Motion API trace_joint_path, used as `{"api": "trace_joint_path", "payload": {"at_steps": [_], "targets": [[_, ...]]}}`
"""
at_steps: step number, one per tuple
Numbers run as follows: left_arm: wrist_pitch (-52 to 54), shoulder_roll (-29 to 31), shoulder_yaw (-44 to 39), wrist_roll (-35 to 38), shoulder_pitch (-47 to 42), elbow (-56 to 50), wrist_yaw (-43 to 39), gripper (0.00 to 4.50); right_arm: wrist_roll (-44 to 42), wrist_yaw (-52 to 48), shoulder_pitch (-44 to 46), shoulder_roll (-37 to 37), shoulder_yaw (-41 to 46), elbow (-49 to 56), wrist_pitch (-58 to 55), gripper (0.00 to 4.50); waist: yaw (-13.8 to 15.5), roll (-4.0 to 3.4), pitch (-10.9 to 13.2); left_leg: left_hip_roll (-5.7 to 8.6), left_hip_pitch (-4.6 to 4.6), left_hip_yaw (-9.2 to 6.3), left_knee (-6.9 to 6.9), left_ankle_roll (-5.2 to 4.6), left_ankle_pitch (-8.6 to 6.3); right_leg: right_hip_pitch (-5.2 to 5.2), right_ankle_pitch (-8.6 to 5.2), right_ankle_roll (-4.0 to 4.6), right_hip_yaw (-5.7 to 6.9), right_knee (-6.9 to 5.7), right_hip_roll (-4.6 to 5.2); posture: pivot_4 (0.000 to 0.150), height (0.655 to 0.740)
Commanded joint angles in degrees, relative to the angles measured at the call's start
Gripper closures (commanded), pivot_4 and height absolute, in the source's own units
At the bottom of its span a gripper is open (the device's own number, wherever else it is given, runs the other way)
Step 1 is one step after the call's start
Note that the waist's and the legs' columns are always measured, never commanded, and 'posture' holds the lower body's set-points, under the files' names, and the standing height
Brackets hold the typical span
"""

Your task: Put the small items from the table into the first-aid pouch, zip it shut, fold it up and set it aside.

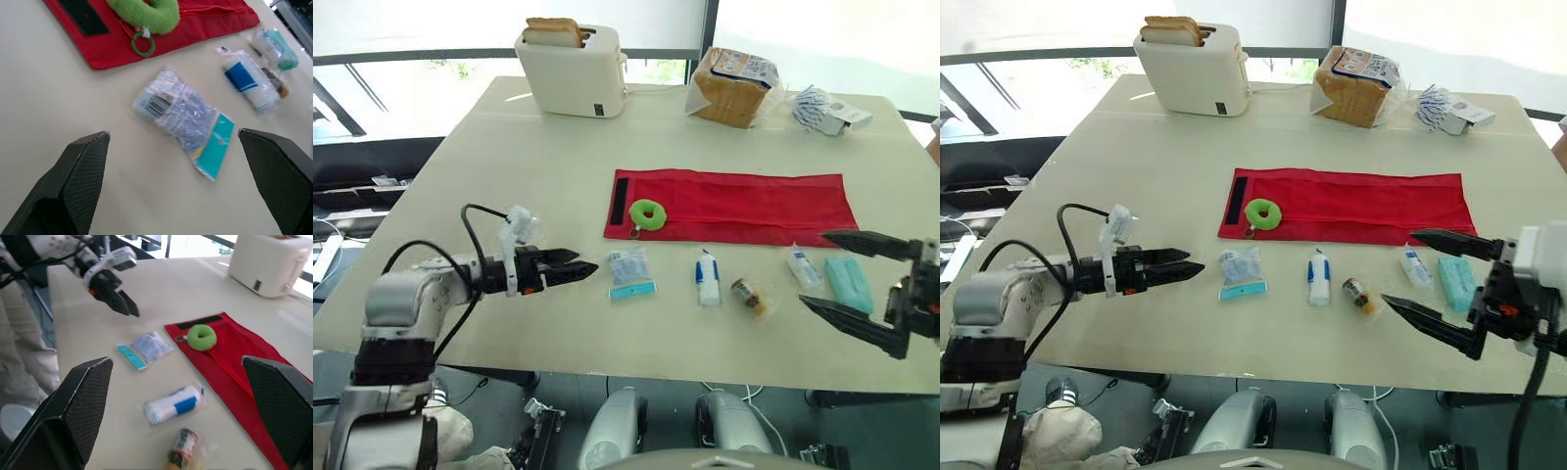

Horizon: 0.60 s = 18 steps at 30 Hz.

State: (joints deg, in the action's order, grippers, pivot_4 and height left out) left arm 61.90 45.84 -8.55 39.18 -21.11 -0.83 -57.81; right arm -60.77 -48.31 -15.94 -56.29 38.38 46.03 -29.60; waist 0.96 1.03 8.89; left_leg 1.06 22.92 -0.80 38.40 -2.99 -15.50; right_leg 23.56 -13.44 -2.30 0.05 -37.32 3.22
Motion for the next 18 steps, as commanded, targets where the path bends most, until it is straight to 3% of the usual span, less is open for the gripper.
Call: {"api": "trace_joint_path", "payload": {"at_steps": [1, 8, 18], "targets": [[17.22, -3.14, -3.4, 5.58, -3.47, -3.25, 8.61, 0.02, -4.66, 0.67, 4.89, -4.23, -1.39, 2.04, -2.27, 0.0, -0.17, 0.03, 0.02, 0.03, 0.0, 0.0, 0.04, 0.0, 0.0, -0.01, 0.0, -0.01, -0.01, -0.04, -0.01, 0.15, 0.74], [29.6, -13.77, -8.46, 5.07, -6.46, -5.15, 21.85, 0.02, -5.99, 1.45, 8.4, -5.31, -2.7, 2.24, -4.11, 0.0, -0.06, 0.14, 0.04, 0.07, -0.01, -0.09, 0.08, 0.04, 0.03, -0.02, 0.01, -0.01, 0.03, -0.17, 0.01, 0.15, 0.74], [30.6, -21.62, -15.1, 12.94, -7.99, -1.82, 33.36, 0.02, -5.23, 2.07, 8.28, -4.19, -2.82, 3.44, -4.57, 0.0, 0.01, 0.16, 0.04, 0.12, -0.01, -0.09, 0.1, 0.29, 0.17, -0.01, 0.01, 0.0, 0.0, -0.23, 0.06, 0.15, 0.74]]}}
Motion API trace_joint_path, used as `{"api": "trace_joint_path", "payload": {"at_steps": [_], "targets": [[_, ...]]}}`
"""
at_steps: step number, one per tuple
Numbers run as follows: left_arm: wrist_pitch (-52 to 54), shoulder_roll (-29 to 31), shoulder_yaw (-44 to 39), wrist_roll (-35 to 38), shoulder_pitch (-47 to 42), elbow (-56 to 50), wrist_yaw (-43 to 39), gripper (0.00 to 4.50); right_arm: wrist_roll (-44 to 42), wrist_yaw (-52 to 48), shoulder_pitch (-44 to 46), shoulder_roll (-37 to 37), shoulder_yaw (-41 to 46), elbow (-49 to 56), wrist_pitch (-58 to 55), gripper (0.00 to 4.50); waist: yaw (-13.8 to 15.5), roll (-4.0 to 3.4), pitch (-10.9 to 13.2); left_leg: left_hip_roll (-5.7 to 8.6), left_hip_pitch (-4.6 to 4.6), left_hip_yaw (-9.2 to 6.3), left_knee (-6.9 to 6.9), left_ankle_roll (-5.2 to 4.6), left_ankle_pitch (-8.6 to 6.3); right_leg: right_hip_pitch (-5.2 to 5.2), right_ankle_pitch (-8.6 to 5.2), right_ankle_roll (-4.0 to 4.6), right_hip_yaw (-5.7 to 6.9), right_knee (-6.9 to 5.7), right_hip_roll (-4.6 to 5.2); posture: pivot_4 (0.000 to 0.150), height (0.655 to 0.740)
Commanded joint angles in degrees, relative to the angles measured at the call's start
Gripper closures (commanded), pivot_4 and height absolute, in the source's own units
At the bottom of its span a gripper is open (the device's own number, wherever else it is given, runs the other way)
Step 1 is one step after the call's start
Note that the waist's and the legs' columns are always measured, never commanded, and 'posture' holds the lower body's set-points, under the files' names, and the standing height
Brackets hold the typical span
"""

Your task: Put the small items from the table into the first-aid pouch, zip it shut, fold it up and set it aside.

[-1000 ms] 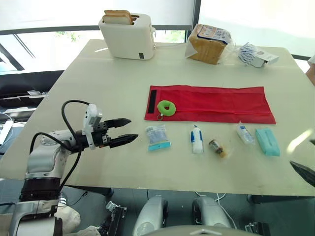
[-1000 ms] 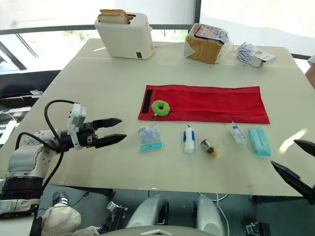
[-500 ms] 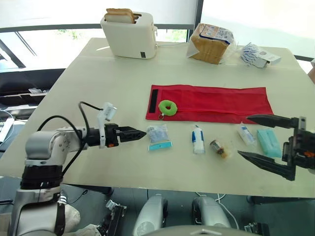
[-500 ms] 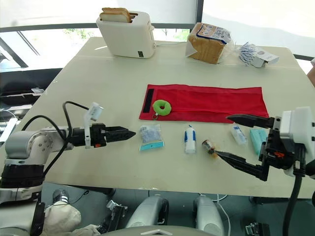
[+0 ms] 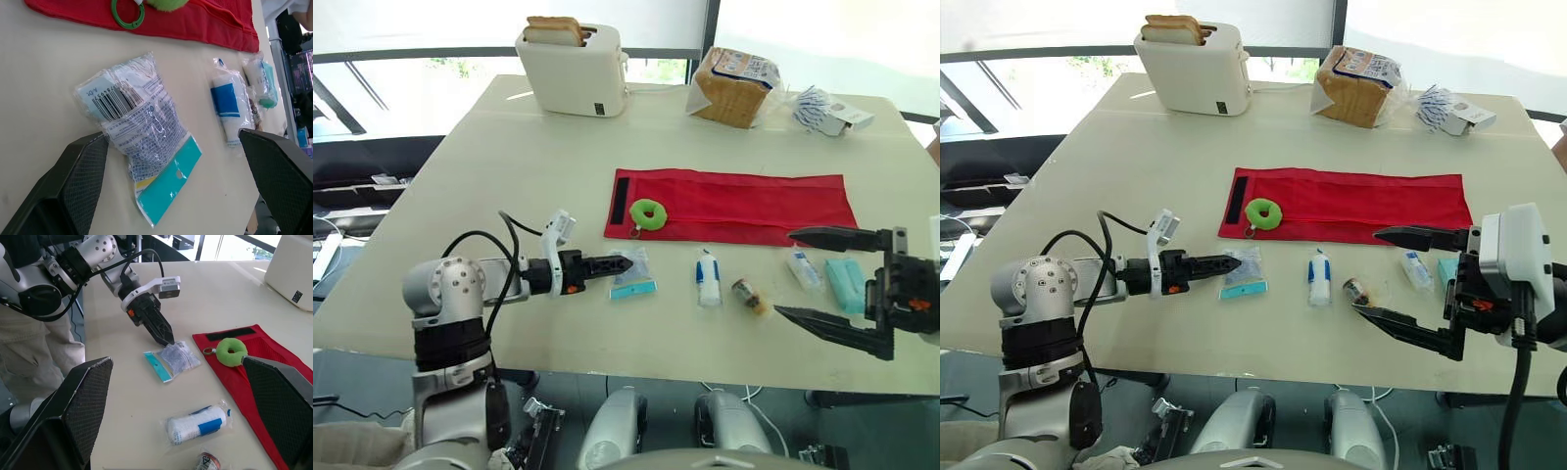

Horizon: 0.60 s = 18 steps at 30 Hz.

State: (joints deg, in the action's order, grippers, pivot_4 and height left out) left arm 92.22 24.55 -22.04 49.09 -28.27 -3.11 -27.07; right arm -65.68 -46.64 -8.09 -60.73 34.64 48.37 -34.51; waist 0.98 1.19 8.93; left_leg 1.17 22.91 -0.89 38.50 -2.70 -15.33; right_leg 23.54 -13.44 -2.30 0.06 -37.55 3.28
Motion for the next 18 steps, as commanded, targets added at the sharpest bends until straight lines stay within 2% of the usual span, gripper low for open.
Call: {"api": "trace_joint_path", "payload": {"at_steps": [1, 2, 5, 6, 7, 12, 13, 18], "targets": [[0.28, -0.44, -1.47, 3.45, -0.64, 0.25, 3.1, 0.02, -0.41, 0.59, 0.62, 0.31, 0.8, 1.15, 0.33, 0.0, -0.01, 0.0, 0.0, 0.0, 0.0, 0.0, 0.0, 0.0, 0.0, 0.0, 0.0, 0.0, 0.0, 0.0, 0.0, 0.15, 0.74], [0.28, -0.88, -1.88, 4.41, -0.57, 0.42, 4.2, 0.02, -0.53, 0.71, 0.78, 0.35, 0.72, 1.18, 0.31, 0.0, -0.02, 0.0, 0.0, 0.0, 0.0, 0.0, 0.0, 0.0, 0.0, 0.0, 0.0, 0.0, 0.0, -0.01, 0.0, 0.15, 0.74], [0.28, -1.35, -2.45, 6.19, -0.41, 0.6, 6.31, 0.71, -0.52, 0.68, 0.81, 0.47, 0.7, 1.16, 0.26, 0.0, -0.01, 0.0, 0.0, 0.0, 0.0, 0.0, 0.0, 0.01, 0.01, 0.0, 0.0, 0.0, -0.01, -0.01, 0.0, 0.15, 0.74], [0.28, -1.33, -2.48, 6.63, -0.36, 0.61, 6.82, 1.25, -0.47, 0.65, 0.77, 0.5, 0.71, 1.16, 0.26, 0.0, -0.01, 0.0, 0.0, 0.0, 0.0, 0.0, 0.0, 0.01, 0.01, 0.0, 0.0, 0.01, -0.01, -0.01, 0.0, 0.15, 0.74], [0.28, -1.42, -2.57, 7.09, -0.31, 0.65, 7.4, 1.57, -0.46, 0.7, 0.84, 0.56, 0.63, 1.12, 0.3, 0.0, -0.02, 0.0, 0.0, 0.0, 0.0, 0.0, 0.0, 0.01, 0.01, 0.0, 0.0, 0.01, -0.01, -0.01, 0.0, 0.15, 0.74], [0.28, -2.09, -3.29, 8.2, -0.06, 0.68, 8.9, 4.15, 0.01, 2.51, 2.2, 0.97, -1.57, 1.45, 0.5, 0.0, -0.03, 0.0, 0.0, 0.0, 0.0, 0.01, 0.0, 0.02, 0.01, 0.0, 0.0, 0.01, -0.01, -0.01, 0.0, 0.15, 0.74], [0.28, -2.14, -3.47, 8.17, -0.08, 0.68, 8.87, 4.4, 0.18, 3.32, 2.74, 1.15, -2.38, 1.63, 0.52, 0.0, -0.04, 0.0, 0.0, 0.0, 0.0, 0.0, 0.0, 0.02, 0.01, 0.01, 0.0, 0.01, 0.0, -0.01, 0.0, 0.15, 0.74], [0.28, -1.12, -5.46, 10.33, -0.55, 0.96, 6.15, 4.4, -0.22, 11.34, 6.33, 3.21, -7.55, 2.56, -0.21, 0.0, -0.1, 0.01, 0.0, 0.0, 0.0, 0.01, 0.0, 0.07, 0.04, 0.01, 0.0, 0.02, -0.02, -0.02, 0.0, 0.15, 0.74]]}}
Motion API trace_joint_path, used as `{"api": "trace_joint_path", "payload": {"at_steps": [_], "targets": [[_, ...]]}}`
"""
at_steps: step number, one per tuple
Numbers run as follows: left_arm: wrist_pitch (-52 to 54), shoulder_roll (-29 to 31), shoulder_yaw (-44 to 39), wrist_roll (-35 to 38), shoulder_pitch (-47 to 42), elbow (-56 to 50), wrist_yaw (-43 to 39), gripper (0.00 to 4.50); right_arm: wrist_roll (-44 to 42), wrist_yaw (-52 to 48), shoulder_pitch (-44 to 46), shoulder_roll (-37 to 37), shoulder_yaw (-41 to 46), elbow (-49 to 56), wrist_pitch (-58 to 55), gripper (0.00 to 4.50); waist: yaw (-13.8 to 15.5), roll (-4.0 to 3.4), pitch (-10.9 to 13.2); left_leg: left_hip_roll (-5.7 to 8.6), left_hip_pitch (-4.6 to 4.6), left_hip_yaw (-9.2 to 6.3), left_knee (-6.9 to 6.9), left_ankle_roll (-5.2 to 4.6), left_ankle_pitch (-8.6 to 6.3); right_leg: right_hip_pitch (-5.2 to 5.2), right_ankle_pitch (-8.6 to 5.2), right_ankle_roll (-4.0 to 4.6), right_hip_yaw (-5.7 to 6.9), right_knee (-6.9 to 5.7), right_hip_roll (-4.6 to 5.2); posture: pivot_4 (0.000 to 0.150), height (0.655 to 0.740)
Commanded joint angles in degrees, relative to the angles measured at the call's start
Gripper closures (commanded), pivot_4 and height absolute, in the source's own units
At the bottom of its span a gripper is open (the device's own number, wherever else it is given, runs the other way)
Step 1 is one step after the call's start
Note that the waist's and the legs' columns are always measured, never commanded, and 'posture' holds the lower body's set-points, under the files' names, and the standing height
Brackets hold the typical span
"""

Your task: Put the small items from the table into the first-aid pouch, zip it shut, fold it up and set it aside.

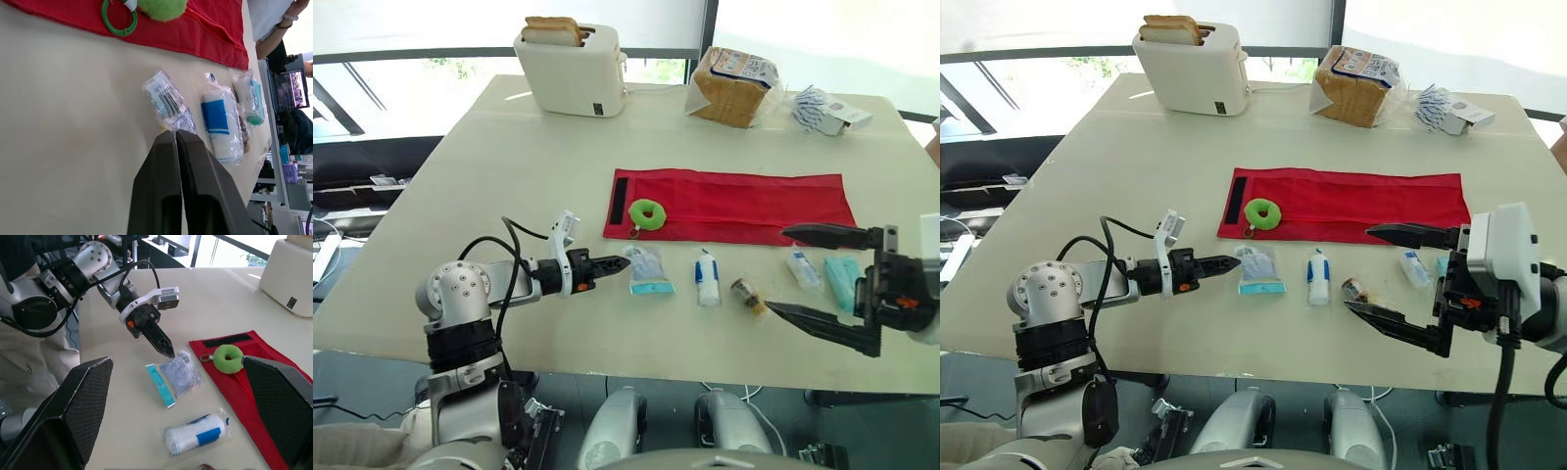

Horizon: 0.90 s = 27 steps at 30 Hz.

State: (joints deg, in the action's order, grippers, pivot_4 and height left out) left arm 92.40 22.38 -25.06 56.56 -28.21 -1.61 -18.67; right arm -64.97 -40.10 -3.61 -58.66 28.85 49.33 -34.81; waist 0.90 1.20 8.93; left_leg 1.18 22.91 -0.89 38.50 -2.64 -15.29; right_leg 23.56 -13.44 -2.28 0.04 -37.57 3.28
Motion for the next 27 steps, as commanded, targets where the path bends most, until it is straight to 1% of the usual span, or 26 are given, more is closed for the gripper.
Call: {"api": "trace_joint_path", "payload": {"at_steps": [1, 4, 6, 7, 9, 12, 13, 14, 15, 16, 17, 18, 19, 21, 22, 23, 24, 25, 27], "targets": [[0.1, 1.66, -2.9, 3.48, -0.71, -0.37, -3.09, 4.4, -1.72, 6.93, 2.49, 1.42, -3.05, 1.76, -0.67, 0.0, -0.05, 0.0, 0.0, 0.0, -0.01, 0.0, 0.0, 0.01, 0.0, 0.0, 0.0, 0.0, 0.0, -0.01, 0.0, 0.15, 0.74], [0.06, 4.25, -4.29, 5.69, -1.31, 0.37, -6.61, 4.4, -2.55, 13.62, 5.33, 1.79, -8.08, 2.18, -3.21, 0.0, -0.06, 0.0, 0.01, 0.0, -0.01, -0.01, -0.01, 0.03, 0.01, 0.01, -0.01, 0.02, 0.0, -0.02, 0.0, 0.15, 0.74], [0.07, 5.4, -5.08, 6.67, -2.23, 1.43, -8.22, 4.4, -2.83, 16.31, 7.96, 1.46, -11.93, 2.52, -5.09, 0.0, -0.07, 0.0, 0.0, 0.0, -0.02, 0.01, -0.01, 0.03, 0.02, 0.02, -0.01, 0.02, -0.01, -0.03, 0.0, 0.15, 0.74], [0.09, 6.19, -4.67, 6.95, -2.39, 2.35, -8.26, 4.4, -1.53, 17.36, 9.84, 2.16, -14.98, 2.31, -5.93, 0.0, -0.07, 0.0, 0.0, 0.0, -0.02, 0.0, -0.01, 0.03, 0.02, 0.02, -0.01, 0.02, -0.01, -0.03, 0.0, 0.15, 0.74], [-0.18, 7.5, -2.72, 5.53, -1.75, 1.96, -8.53, 4.4, -0.27, 17.86, 12.09, 2.87, -18.82, 1.95, -6.94, 0.0, -0.07, 0.0, 0.0, 0.01, -0.02, 0.0, -0.01, 0.03, 0.02, 0.02, -0.01, 0.02, 0.0, -0.02, 0.0, 0.15, 0.74], [-3.51, 10.0, 1.69, 1.4, 0.72, -0.15, -8.29, 4.4, 0.77, 15.65, 13.34, 3.86, -19.47, 2.1, -5.39, 0.0, -0.01, 0.01, 0.01, 0.05, 0.0, -0.02, -0.02, 0.03, 0.02, 0.01, -0.01, 0.02, 0.01, 0.0, 0.03, 0.15, 0.74], [-3.32, 10.23, 1.8, 1.93, 1.26, -0.81, -8.77, 4.18, 0.21, 14.57, 13.39, 3.8, -18.51, 2.22, -4.84, 0.0, -0.07, 0.0, 0.01, 0.05, 0.0, -0.01, -0.02, 0.03, 0.02, 0.01, -0.01, 0.02, 0.01, 0.02, 0.03, 0.15, 0.74], [-3.08, 10.31, 1.71, 2.68, 1.59, -1.42, -9.34, 3.85, -0.6, 13.7, 13.24, 3.69, -17.33, 2.27, -4.59, 0.0, -0.08, 0.0, 0.01, 0.05, 0.0, 0.0, -0.03, 0.03, 0.02, 0.02, -0.01, 0.02, -0.02, 0.03, 0.04, 0.15, 0.74], [-2.95, 10.16, 1.72, 3.1, 1.91, -2.42, -9.35, 3.67, -2.03, 12.68, 12.82, 3.38, -15.71, 2.16, -4.44, 0.0, -0.07, 0.02, 0.02, 0.04, 0.0, 0.0, -0.04, 0.03, 0.02, 0.02, -0.01, 0.02, -0.02, 0.02, 0.04, 0.15, 0.74], [-2.66, 9.65, 1.62, 3.43, 2.12, -3.33, -8.89, 3.25, -2.67, 11.85, 12.32, 2.86, -14.34, 2.03, -4.5, 0.0, -0.03, 0.04, 0.03, 0.03, 0.01, -0.02, -0.03, 0.03, 0.01, 0.02, -0.01, 0.02, 0.0, 0.03, 0.04, 0.15, 0.74], [-2.33, 8.98, 1.66, 3.43, 2.16, -4.11, -8.07, 2.99, -2.89, 10.86, 11.69, 2.16, -13.11, 1.92, -4.74, 0.0, 0.1, 0.04, 0.03, 0.03, 0.01, -0.03, -0.03, 0.03, 0.01, 0.02, -0.01, 0.02, 0.01, 0.03, 0.04, 0.15, 0.74], [-2.03, 8.34, 1.98, 3.15, 2.22, -5.04, -7.17, 2.49, -2.87, 9.79, 10.83, 1.34, -11.8, 1.91, -5.05, 0.0, 0.17, 0.04, 0.03, 0.04, 0.02, -0.06, -0.03, 0.02, 0.01, 0.01, -0.01, 0.02, 0.05, 0.04, 0.07, 0.15, 0.74], [-1.8, 7.64, 2.63, 3.01, 2.32, -6.38, -6.52, 2.21, -2.69, 8.51, 9.57, 0.37, -10.1, 1.94, -5.41, 0.0, 0.2, 0.05, 0.03, 0.05, 0.03, -0.07, -0.03, 0.02, 0.01, 0.0, -0.01, 0.02, 0.07, 0.05, 0.11, 0.15, 0.74], [-0.9, 5.36, 3.32, 2.84, 1.93, -8.87, -4.46, 1.34, -2.64, 6.39, 6.88, -1.01, -6.39, 1.91, -5.81, 0.0, 0.25, 0.08, 0.03, 0.09, 0.05, -0.08, -0.03, 0.01, 0.0, 0.0, -0.01, 0.01, 0.08, 0.07, 0.17, 0.15, 0.74], [-0.4, 3.7, 3.61, 2.51, 1.52, -10.05, -2.85, 1.03, -2.66, 5.25, 5.28, -1.58, -3.99, 1.87, -6.01, 0.0, 0.2, 0.08, 0.04, 0.09, 0.05, -0.07, -0.03, 0.01, 0.0, 0.0, -0.01, 0.01, 0.08, 0.07, 0.17, 0.15, 0.74], [-0.08, 2.09, 3.9, 1.68, 1.14, -10.93, -0.97, 0.47, -2.86, 4.27, 3.79, -1.93, -1.62, 1.79, -6.28, 0.0, 0.28, 0.08, 0.04, 0.09, 0.07, -0.07, -0.03, 0.01, 0.01, 0.0, 0.0, 0.01, 0.08, 0.07, 0.17, 0.15, 0.74], [0.06, 0.92, 4.12, 1.07, 0.92, -11.55, 0.4, 0.17, -2.99, 3.52, 2.56, -2.2, 0.23, 1.76, -6.4, 0.0, 0.32, 0.09, 0.04, 0.1, 0.07, -0.09, -0.03, 0.0, 0.0, 0.0, 0.0, 0.0, 0.09, 0.07, 0.17, 0.15, 0.74], [0.1, -0.05, 4.53, 0.13, 0.8, -12.17, 1.74, 0.06, -2.85, 2.74, 1.27, -2.4, 1.99, 1.84, -6.54, 0.0, 0.31, 0.1, 0.04, 0.1, 0.07, -0.09, -0.02, 0.0, 0.0, 0.0, 0.0, 0.0, 0.1, 0.06, 0.16, 0.15, 0.74], [0.1, -1.32, 5.22, -1.95, 0.7, -12.77, 4.44, 0.06, -2.7, 1.52, -1.16, -2.59, 5.12, 2.2, -6.89, 0.0, 0.15, 0.11, 0.03, 0.1, 0.07, -0.09, -0.02, 0.0, 0.01, -0.01, 0.0, 0.0, 0.1, 0.04, 0.15, 0.15, 0.74]]}}
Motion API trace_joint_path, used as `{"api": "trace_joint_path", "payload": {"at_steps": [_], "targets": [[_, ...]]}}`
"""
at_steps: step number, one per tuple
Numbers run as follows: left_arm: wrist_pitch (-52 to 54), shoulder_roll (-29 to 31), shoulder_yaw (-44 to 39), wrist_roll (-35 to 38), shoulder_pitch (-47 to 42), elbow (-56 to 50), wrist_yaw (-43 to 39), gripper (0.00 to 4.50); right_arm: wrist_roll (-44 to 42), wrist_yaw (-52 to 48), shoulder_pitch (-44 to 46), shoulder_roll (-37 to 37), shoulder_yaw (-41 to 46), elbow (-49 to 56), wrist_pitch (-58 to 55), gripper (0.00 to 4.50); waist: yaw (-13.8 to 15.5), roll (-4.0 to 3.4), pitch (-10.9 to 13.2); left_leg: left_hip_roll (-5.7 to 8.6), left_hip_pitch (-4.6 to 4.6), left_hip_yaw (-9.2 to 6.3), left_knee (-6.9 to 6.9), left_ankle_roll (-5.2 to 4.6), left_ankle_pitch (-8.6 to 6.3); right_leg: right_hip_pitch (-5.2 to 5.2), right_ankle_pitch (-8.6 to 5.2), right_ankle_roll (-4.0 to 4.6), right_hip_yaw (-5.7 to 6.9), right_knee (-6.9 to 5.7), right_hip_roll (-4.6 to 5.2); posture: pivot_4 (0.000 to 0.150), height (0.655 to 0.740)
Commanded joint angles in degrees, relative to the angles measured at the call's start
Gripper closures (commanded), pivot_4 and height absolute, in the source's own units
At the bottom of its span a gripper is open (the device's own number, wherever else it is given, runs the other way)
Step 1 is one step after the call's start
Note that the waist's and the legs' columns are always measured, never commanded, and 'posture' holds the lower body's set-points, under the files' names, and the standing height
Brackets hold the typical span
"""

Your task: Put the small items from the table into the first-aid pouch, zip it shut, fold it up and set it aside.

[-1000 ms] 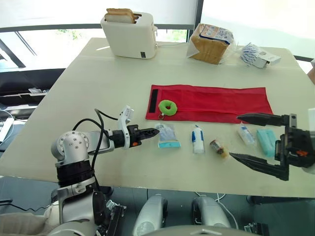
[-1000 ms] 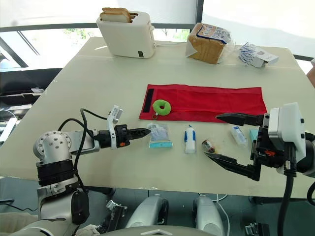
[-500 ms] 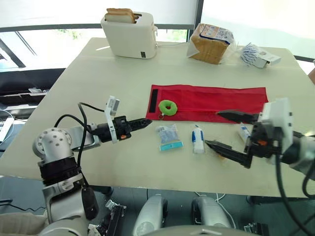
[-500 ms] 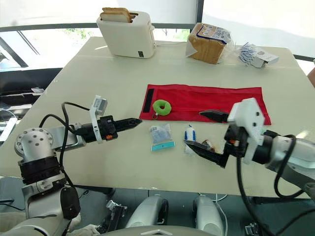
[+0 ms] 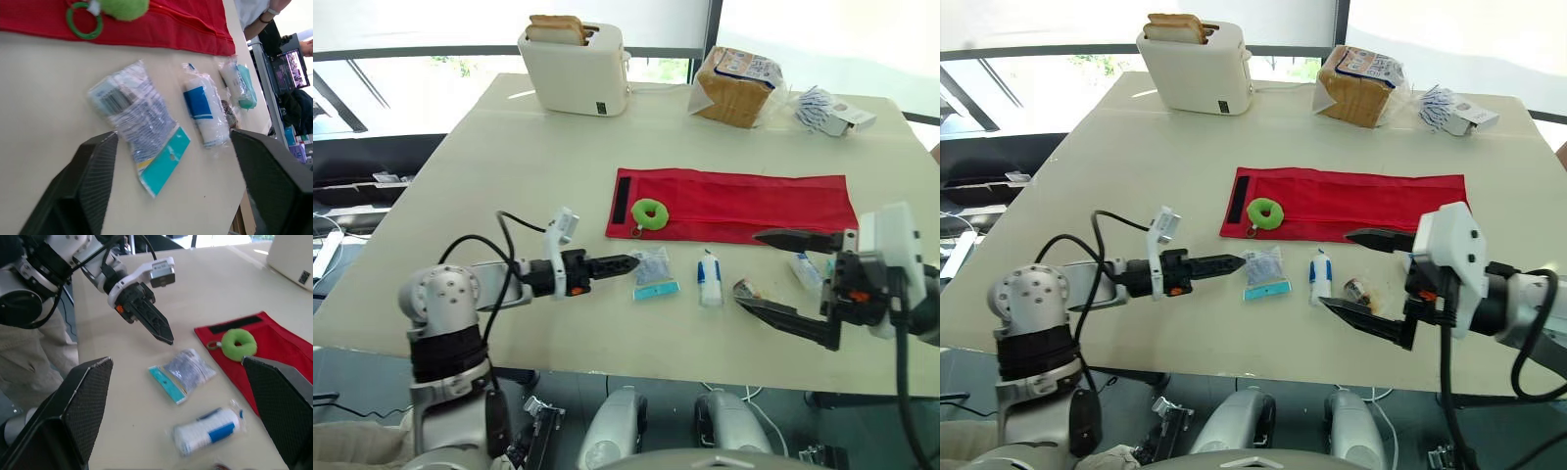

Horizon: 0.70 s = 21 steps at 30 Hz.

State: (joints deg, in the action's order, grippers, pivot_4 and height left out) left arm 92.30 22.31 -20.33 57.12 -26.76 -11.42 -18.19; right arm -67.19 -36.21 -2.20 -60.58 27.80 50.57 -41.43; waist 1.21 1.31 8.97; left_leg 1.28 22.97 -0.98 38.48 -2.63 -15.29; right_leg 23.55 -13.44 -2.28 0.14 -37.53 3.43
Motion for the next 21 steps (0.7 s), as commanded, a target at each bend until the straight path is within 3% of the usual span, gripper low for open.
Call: {"api": "trace_joint_path", "payload": {"at_steps": [1, 7, 17, 20, 21], "targets": [[0.2, -1.36, 0.97, -3.3, -0.77, -3.47, 4.72, 0.06, -0.68, -2.81, -3.61, -0.64, 7.61, 1.16, -0.43, 0.0, -0.26, 0.0, 0.0, -0.01, 0.0, 0.01, -0.01, 0.0, 0.0, 0.01, 0.0, 0.0, -0.02, 0.0, -0.03, 0.15, 0.74], [0.2, -0.92, 2.18, -2.66, -1.21, -4.27, 7.23, 0.06, -1.34, -2.92, -6.08, -0.59, 10.46, 1.92, -0.4, 0.0, -0.26, 0.01, 0.01, -0.03, -0.04, 0.01, -0.01, -0.05, -0.03, 0.0, 0.0, 0.0, -0.03, -0.06, -0.09, 0.15, 0.74], [-0.03, -7.43, 2.88, -6.9, -2.53, -0.24, 10.8, 0.06, -2.36, -0.82, -5.07, -1.1, 9.62, 2.42, -0.17, 0.0, 0.06, 0.02, 0.0, 0.02, -0.03, 0.02, 0.02, 0.0, 0.0, -0.01, -0.01, 0.0, -0.03, -0.04, -0.08, 0.15, 0.74], [-1.19, -8.56, 3.51, -8.38, -2.18, 0.47, 10.23, 0.83, -2.93, -0.05, -4.79, -1.38, 9.57, 2.62, -0.11, 0.0, 0.11, 0.02, 0.0, 0.04, -0.04, 0.03, 0.02, 0.0, 0.0, -0.02, -0.01, 0.0, -0.03, -0.04, -0.08, 0.15, 0.74], [-1.49, -8.88, 3.82, -8.75, -2.05, 0.51, 9.97, 1.3, -3.08, 0.1, -4.85, -1.41, 9.64, 2.71, -0.09, 0.0, 0.14, 0.02, 0.0, 0.04, -0.03, 0.03, 0.02, 0.0, 0.0, -0.02, -0.01, 0.0, -0.03, -0.04, -0.08, 0.15, 0.74]]}}
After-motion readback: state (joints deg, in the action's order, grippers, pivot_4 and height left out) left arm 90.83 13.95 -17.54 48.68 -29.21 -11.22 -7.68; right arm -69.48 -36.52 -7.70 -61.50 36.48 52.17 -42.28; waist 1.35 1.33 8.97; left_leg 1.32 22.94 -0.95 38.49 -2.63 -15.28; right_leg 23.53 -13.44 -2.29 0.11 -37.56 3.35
